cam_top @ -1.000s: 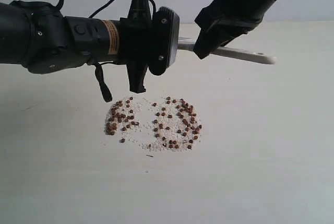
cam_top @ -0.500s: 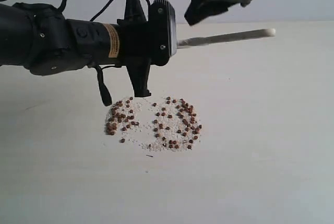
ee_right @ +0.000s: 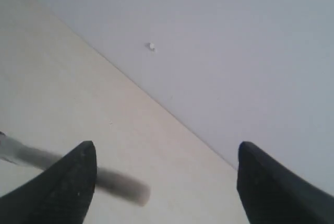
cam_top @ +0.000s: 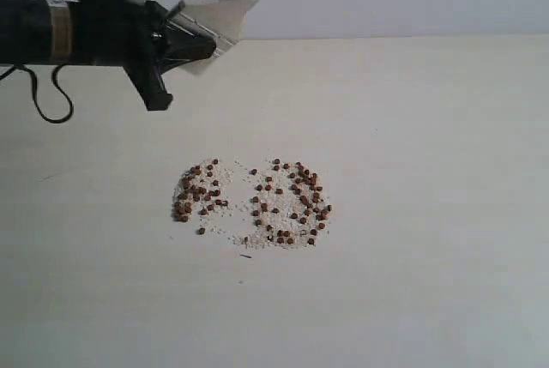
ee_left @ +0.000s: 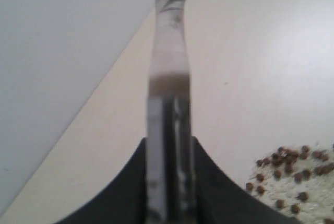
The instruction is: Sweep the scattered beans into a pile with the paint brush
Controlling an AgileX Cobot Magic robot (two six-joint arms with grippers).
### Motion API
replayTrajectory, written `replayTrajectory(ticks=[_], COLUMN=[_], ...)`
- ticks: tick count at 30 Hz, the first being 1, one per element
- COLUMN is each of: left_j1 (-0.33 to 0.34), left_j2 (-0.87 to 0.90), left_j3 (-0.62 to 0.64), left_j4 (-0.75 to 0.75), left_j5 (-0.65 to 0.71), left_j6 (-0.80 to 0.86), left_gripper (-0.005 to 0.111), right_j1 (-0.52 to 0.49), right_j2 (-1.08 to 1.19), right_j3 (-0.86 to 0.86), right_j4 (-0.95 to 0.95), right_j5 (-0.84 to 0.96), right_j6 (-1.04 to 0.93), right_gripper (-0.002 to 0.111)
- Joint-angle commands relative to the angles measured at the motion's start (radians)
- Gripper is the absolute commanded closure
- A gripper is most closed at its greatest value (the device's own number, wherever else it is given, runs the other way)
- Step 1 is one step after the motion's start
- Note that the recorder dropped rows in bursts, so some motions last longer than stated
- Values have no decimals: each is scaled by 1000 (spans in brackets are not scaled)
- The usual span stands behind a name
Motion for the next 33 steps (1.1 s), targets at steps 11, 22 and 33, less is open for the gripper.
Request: replayTrajectory(ticks=[11,22,33], left_j1=[194,185,104], left_j2=[259,190,159], left_j3=[-122,-122,-122], left_j4=[-94,-98,-91], left_j5=[-413,-413,-413], left_j6=[-192,-263,-265], left_gripper=[107,107,107], right_j1=[-5,-183,-237], right_j2=[75,261,490], right_j3=[27,84,-11], right_j4=[761,1234,1234], right_j5=[154,659,799], right_j6=[-710,-1186,-1296], right_gripper=[38,41,41])
